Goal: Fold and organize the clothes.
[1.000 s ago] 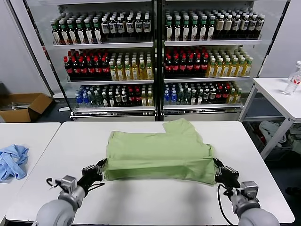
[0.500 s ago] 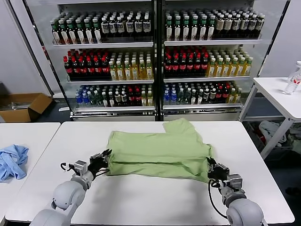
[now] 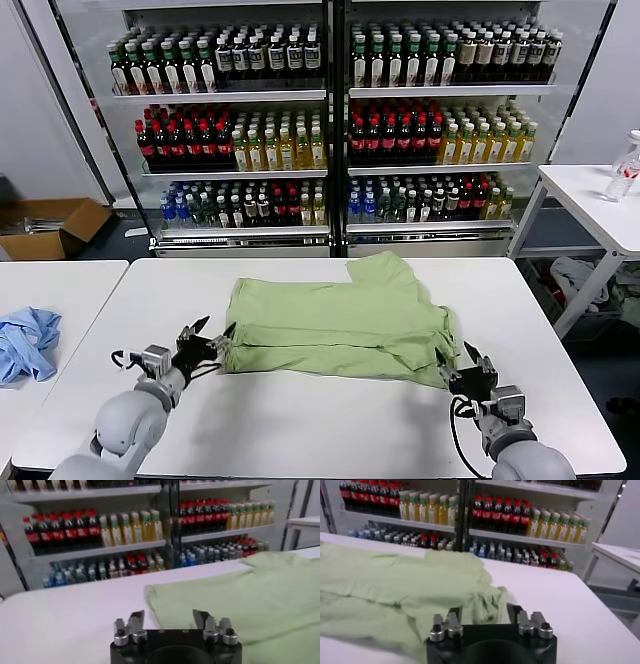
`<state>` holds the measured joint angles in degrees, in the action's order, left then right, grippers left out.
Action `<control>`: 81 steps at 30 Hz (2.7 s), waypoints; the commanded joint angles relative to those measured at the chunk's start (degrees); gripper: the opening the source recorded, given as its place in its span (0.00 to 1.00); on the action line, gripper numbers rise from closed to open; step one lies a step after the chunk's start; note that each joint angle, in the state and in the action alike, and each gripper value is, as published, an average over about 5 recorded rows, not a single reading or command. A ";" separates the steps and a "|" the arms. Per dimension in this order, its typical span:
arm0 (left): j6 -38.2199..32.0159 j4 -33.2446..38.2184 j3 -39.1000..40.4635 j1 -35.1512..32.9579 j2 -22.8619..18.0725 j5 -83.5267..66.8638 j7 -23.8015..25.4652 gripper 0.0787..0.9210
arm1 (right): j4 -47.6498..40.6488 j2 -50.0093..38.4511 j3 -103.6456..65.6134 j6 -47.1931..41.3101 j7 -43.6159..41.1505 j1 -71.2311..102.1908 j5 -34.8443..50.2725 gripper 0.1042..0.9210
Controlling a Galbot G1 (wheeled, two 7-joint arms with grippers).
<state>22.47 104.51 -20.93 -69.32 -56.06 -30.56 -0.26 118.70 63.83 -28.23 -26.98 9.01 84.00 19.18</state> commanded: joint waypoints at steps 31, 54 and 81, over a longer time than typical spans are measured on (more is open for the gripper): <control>10.59 6.32 0.49 -5.74 -0.92 -0.64 -4.98 0.06 | -1.62 1.72 1.08 3.99 -0.08 1.14 8.75 0.02; 10.65 23.42 -15.89 -35.41 3.48 3.61 -2.14 0.00 | 11.93 2.09 -0.01 9.51 0.07 24.80 -1.68 0.02; 9.32 0.60 1.55 9.65 1.97 -0.78 -0.61 0.74 | -11.41 2.66 12.92 -6.16 6.89 -31.36 9.48 0.86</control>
<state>32.24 119.07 -26.46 -76.42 -54.08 -29.23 -2.52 119.77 66.48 -21.39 -30.00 15.14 70.00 25.23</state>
